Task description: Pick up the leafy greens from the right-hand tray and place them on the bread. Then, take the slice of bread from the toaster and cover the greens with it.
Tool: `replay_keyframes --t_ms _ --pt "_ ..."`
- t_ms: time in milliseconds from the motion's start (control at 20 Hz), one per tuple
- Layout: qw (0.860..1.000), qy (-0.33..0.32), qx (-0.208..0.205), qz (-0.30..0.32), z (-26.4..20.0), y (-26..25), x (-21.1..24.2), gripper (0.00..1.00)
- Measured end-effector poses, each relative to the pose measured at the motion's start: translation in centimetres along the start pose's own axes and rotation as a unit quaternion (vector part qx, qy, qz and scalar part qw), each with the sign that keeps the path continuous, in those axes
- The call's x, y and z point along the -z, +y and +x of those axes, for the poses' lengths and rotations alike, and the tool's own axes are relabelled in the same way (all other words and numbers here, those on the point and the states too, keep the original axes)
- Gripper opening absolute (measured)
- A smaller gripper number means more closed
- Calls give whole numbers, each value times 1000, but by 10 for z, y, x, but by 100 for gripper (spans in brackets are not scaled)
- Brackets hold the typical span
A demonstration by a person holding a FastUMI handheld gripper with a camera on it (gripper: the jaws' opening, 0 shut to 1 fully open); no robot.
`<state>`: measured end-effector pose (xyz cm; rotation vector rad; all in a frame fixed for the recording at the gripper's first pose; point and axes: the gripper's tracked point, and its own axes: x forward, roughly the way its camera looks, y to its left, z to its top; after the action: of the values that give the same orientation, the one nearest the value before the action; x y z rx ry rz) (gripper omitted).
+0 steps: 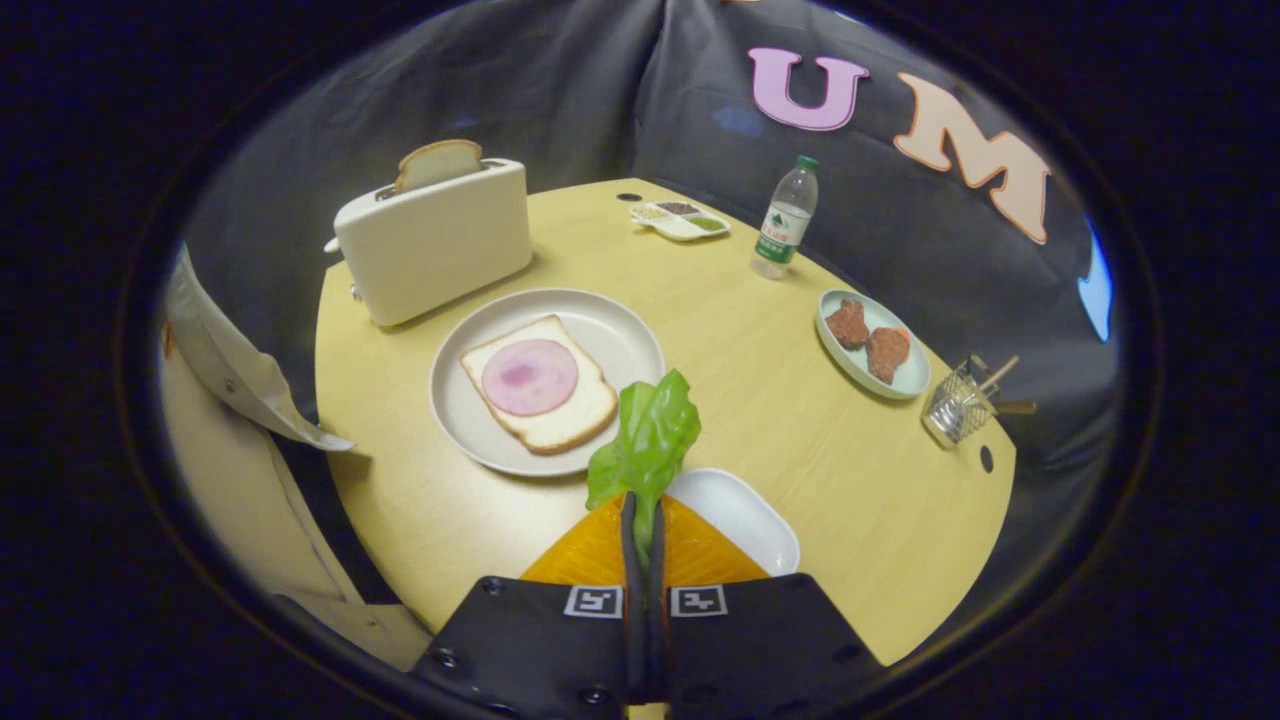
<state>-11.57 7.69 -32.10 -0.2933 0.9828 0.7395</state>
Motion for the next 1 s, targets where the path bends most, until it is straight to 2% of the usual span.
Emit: replay_keyframes --t_ms 500,550,1000 --pt "998 -14 -50 -33 22 52 -58 4" --pt "998 -15 -56 -37 25 57 -63 8" --pt "993 -14 -103 -62 56 98 -88 8"
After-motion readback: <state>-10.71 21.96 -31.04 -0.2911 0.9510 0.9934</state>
